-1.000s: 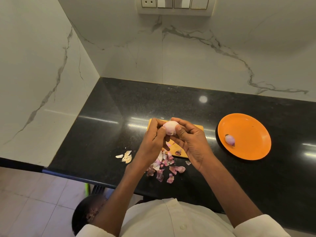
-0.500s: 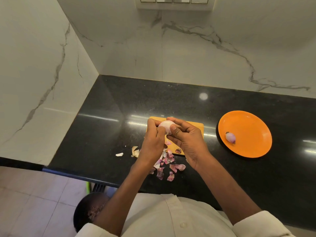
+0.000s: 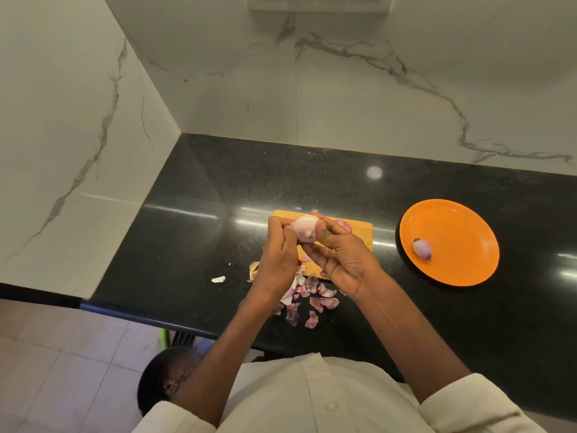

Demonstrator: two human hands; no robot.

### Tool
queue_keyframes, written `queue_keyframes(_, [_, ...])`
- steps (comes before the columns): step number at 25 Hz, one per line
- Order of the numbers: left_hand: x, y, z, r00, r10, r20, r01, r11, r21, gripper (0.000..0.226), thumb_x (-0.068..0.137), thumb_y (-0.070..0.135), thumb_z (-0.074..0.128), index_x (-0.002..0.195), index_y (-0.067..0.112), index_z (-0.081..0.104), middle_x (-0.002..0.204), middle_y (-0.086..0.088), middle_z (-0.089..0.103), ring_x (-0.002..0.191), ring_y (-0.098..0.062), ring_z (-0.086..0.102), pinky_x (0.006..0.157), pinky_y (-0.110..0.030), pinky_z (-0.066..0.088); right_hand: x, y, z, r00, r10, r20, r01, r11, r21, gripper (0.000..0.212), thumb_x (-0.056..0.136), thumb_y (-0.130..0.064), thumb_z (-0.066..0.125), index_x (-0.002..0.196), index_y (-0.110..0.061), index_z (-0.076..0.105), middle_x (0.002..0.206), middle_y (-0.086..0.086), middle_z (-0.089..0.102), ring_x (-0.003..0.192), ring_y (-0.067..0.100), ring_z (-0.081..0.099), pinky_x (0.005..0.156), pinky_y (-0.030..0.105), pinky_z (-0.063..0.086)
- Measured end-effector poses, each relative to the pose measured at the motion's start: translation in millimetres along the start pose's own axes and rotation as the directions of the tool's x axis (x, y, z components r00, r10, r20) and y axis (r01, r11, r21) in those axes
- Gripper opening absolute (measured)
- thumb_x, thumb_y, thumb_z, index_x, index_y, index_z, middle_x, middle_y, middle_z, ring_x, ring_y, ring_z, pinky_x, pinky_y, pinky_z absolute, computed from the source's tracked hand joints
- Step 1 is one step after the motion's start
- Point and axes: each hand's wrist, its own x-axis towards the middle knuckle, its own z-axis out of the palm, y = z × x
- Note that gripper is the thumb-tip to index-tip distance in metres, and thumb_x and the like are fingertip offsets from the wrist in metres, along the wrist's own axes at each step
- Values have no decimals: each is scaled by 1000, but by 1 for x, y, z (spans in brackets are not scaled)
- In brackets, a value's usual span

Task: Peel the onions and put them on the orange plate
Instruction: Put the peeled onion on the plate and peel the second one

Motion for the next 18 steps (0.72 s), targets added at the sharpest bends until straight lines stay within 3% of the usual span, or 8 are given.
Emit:
queue_keyframes(3, [-1, -3, 7, 1000, 18, -10, -19, 998, -55, 32, 116, 39, 36, 116, 9, 46, 111, -17, 60, 88, -15, 59, 70, -31, 56, 0, 3, -1, 1000, -29, -8, 29, 1000, 3, 28, 97, -10, 68, 125, -8, 72, 109, 12, 80, 104, 28, 77, 91, 38, 64])
queue_keyframes(7, [3, -10, 13, 983, 118, -138, -111, 992, 61, 24, 117, 31, 35, 109, 12, 47, 100, -14, 59, 81, -15, 55, 68, -44, 54, -1, 4, 1, 999, -36, -13, 37, 999, 10, 29, 97, -13, 68, 125, -9, 72, 113, 12, 79, 105, 27, 77, 92, 38, 63])
queue_keyframes(12, [12, -13, 12, 984, 119, -133, -102, 987, 121, 20, 117, 24, 36, 108, 10, 46, 92, -9, 56, 75, -16, 51, 61, -36, 49, 3, -1, 1, 999, -5, -50, 6, 1000, 14, 31, 98, -13, 66, 128, -6, 71, 122, 17, 76, 112, 32, 75, 90, 39, 64])
queue_keyframes(15, [11, -11, 16, 978, 37, -206, -34, 999, 20, 18, 116, 21, 39, 111, 9, 50, 104, -17, 64, 84, -20, 60, 65, -35, 55, 2, 3, 6, 996, 57, -73, -49, 992, 116, 28, 101, -11, 63, 128, -5, 68, 125, 21, 73, 108, 31, 74, 79, 34, 67])
queue_keyframes(18, [9, -8, 15, 980, -58, -189, 16, 976, -216, 23, 116, 22, 42, 115, 4, 58, 102, -17, 67, 88, -22, 65, 71, -31, 60, -1, 3, 10, 998, -31, -52, 35, 996, 85, 28, 99, -8, 65, 126, -8, 71, 120, 17, 77, 107, 30, 77, 84, 35, 66])
